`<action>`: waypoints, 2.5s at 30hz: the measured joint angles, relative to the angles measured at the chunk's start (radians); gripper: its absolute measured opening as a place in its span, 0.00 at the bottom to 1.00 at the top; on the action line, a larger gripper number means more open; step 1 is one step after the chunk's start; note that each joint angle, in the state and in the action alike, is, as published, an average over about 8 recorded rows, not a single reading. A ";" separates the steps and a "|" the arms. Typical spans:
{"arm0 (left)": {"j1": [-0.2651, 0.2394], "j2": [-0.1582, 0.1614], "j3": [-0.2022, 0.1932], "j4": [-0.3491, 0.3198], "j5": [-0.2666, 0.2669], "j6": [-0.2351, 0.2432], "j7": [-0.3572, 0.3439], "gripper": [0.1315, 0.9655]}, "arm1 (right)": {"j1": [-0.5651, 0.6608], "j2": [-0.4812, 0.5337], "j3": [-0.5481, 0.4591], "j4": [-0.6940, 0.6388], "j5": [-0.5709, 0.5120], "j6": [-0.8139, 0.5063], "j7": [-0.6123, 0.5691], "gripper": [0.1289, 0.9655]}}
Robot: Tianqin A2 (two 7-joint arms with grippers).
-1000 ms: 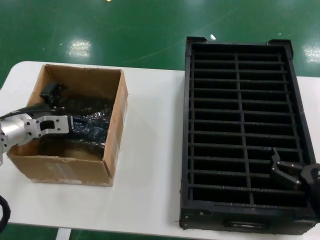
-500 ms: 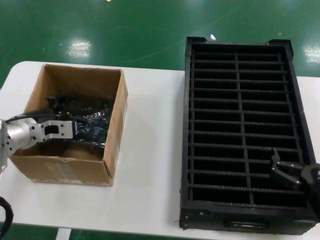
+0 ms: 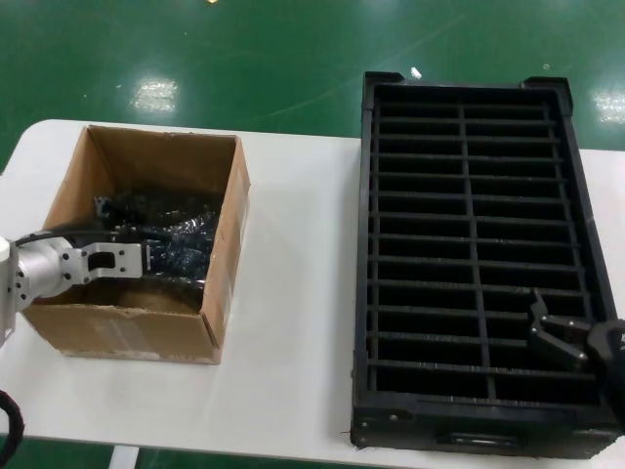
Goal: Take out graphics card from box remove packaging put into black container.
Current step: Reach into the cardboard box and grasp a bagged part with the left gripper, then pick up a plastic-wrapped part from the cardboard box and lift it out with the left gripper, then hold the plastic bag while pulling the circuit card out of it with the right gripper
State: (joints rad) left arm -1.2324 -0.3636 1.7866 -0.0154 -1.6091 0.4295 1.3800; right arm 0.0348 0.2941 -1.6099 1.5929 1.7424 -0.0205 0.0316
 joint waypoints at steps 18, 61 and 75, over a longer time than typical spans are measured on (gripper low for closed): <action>0.015 -0.006 -0.093 -0.009 -0.092 0.017 0.112 0.02 | 0.000 0.000 0.000 0.000 0.000 0.000 0.000 1.00; 0.924 -0.201 -0.364 -1.628 -0.104 -0.141 -0.453 0.01 | 0.050 0.050 -0.068 0.006 0.029 0.034 -0.008 1.00; 1.031 -0.134 -0.356 -1.740 -0.087 -0.165 -0.464 0.01 | 0.602 -0.220 -0.204 -0.441 -0.049 -0.336 -0.156 1.00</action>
State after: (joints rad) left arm -0.2014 -0.4972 1.4311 -1.7557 -1.6964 0.2650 0.9164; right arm 0.6365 0.0740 -1.8143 1.1518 1.6935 -0.3566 -0.1246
